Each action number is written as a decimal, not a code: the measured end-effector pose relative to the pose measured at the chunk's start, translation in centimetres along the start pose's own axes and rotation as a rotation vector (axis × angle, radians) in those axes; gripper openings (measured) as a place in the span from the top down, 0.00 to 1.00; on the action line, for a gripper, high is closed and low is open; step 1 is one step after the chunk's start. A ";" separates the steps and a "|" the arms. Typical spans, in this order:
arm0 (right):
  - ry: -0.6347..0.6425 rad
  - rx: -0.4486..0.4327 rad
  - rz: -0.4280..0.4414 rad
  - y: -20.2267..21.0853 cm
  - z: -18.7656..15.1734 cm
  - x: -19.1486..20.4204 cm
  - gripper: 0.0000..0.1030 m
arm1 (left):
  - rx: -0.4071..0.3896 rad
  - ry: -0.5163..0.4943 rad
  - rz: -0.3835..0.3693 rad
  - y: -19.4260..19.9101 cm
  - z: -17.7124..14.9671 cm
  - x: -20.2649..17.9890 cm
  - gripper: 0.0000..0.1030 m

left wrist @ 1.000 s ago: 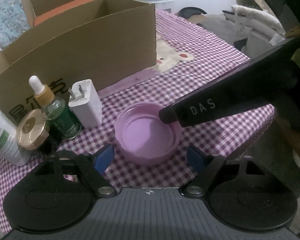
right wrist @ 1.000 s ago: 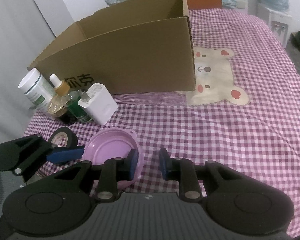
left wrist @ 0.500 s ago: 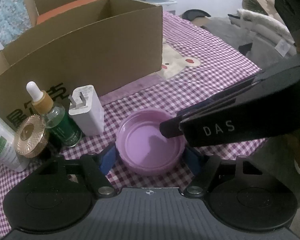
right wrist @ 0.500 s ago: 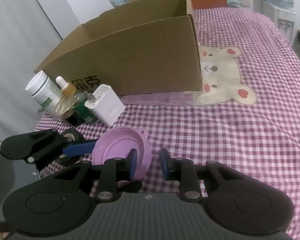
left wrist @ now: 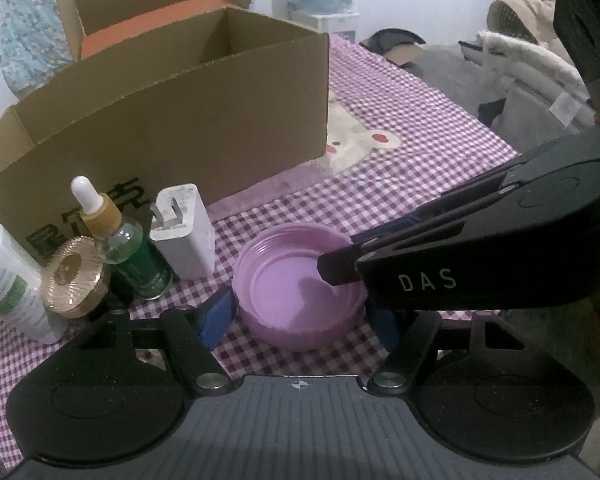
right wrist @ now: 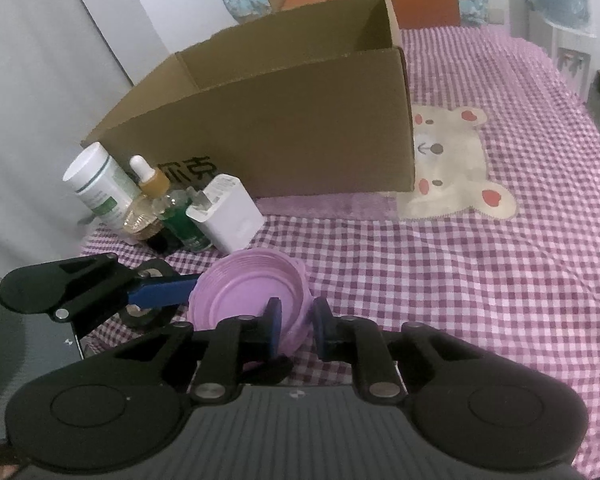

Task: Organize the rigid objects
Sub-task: 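Carry the pink lid with the right tool into the box and release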

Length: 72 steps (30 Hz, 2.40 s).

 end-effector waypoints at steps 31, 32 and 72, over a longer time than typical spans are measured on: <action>0.278 -0.187 0.073 6.3 12.3 12.3 0.82 | -0.251 0.058 0.181 11.4 8.6 8.6 0.31; 0.278 -0.177 0.081 5.8 13.1 12.3 0.82 | -0.248 0.059 0.182 11.2 9.2 9.3 0.31; -0.056 0.397 0.193 -22.3 21.8 6.1 0.80 | 0.338 0.037 0.224 -10.0 12.8 20.4 0.29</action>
Point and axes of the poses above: each gripper's, at about its wrist camera, not at the fingertips, and y roughly against the way its jaws point, x to its left, z to its top, the point moved 7 cm from there along -y, roughly the way its jaws point, and after that the axes turned 6 degrees about z, right-handed, at the moved point
